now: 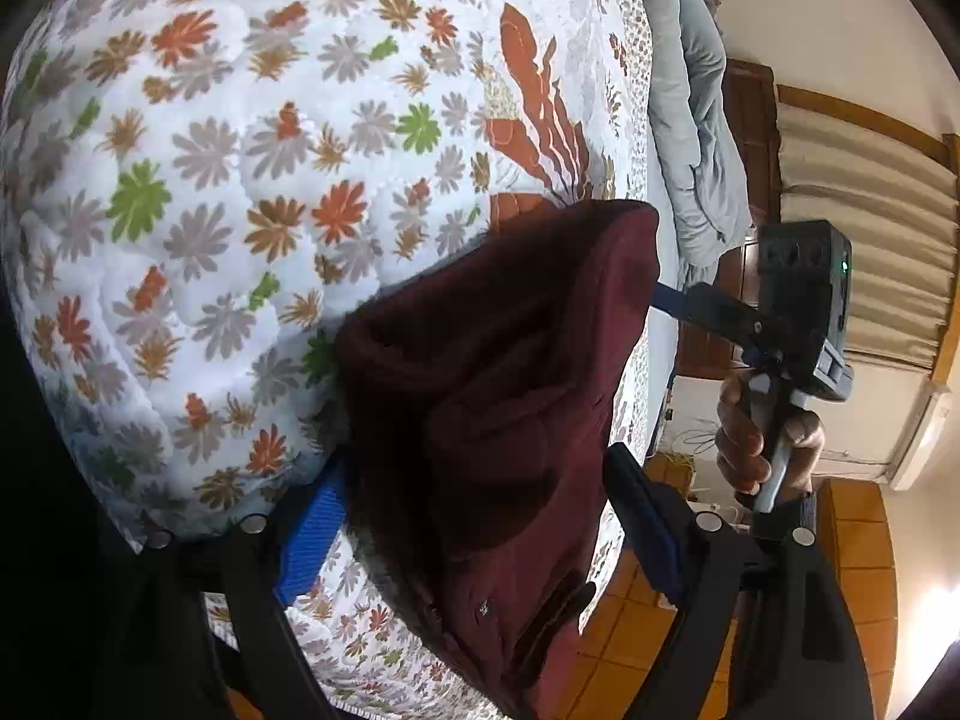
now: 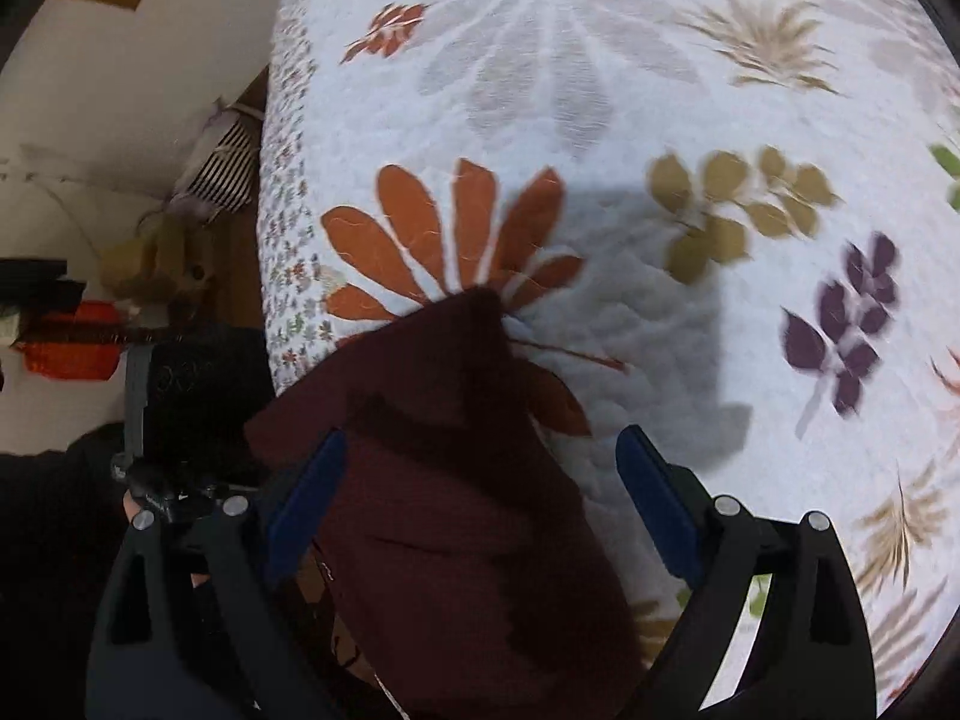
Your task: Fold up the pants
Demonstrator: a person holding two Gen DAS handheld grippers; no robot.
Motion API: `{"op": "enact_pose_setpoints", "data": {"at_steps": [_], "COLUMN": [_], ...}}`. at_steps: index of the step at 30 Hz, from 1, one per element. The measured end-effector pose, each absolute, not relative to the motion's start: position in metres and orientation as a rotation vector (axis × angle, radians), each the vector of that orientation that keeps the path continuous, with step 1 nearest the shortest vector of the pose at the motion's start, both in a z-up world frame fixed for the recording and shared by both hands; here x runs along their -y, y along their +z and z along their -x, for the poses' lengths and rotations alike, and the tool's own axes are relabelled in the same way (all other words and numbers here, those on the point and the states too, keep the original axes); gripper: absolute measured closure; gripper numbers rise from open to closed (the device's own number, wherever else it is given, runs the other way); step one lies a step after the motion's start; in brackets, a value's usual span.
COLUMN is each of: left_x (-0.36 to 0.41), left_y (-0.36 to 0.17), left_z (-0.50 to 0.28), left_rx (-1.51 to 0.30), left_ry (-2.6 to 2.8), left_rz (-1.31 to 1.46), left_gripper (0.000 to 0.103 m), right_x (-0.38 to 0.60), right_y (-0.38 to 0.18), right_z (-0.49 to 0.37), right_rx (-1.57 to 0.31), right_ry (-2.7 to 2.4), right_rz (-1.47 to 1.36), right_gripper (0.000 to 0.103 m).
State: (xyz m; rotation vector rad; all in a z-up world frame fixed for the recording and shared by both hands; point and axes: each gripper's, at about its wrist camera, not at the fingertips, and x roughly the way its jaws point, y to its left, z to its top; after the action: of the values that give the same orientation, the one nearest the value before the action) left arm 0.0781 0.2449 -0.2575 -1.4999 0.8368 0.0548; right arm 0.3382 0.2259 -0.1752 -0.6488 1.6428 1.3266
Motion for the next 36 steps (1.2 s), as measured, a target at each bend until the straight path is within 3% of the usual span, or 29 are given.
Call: {"op": "enact_pose_setpoints", "data": {"at_steps": [9, 12, 13, 14, 16, 20, 26, 36], "left_x": [-0.251, -0.248, -0.248, -0.248, -0.249, -0.254, -0.249, -0.227], "left_y": [-0.256, -0.255, -0.254, -0.252, -0.254, -0.253, -0.224, -0.156], "left_z": [-0.066, -0.058, -0.056, -0.054, -0.053, -0.056, -0.057, -0.064], "left_rx": [-0.737, -0.750, -0.751, -0.756, -0.762, -0.767, -0.728, -0.670], "left_ry": [0.031, 0.051, 0.051, 0.051, 0.046, 0.041, 0.006, -0.098], "left_rz": [1.511, 1.480, 1.474, 1.466, 1.456, 1.426, 1.351, 1.207], "left_gripper": [0.020, 0.036, 0.042, 0.048, 0.054, 0.064, 0.069, 0.070], "right_x": [-0.260, -0.260, -0.260, -0.259, -0.256, -0.251, -0.240, -0.203], "right_y": [-0.211, -0.217, -0.216, -0.215, -0.214, -0.201, -0.166, -0.079], "right_z": [-0.322, -0.325, -0.326, -0.328, -0.331, -0.329, -0.318, -0.301], "right_rx": [-1.721, -1.743, -1.752, -1.755, -1.787, -1.754, -1.686, -1.504], "right_ry": [1.432, 1.433, 1.434, 1.434, 1.431, 1.411, 1.381, 1.274], "right_rz": [0.700, 0.674, 0.663, 0.656, 0.642, 0.664, 0.673, 0.705], "right_gripper": [0.012, 0.011, 0.017, 0.033, 0.057, 0.072, 0.078, 0.080]}}
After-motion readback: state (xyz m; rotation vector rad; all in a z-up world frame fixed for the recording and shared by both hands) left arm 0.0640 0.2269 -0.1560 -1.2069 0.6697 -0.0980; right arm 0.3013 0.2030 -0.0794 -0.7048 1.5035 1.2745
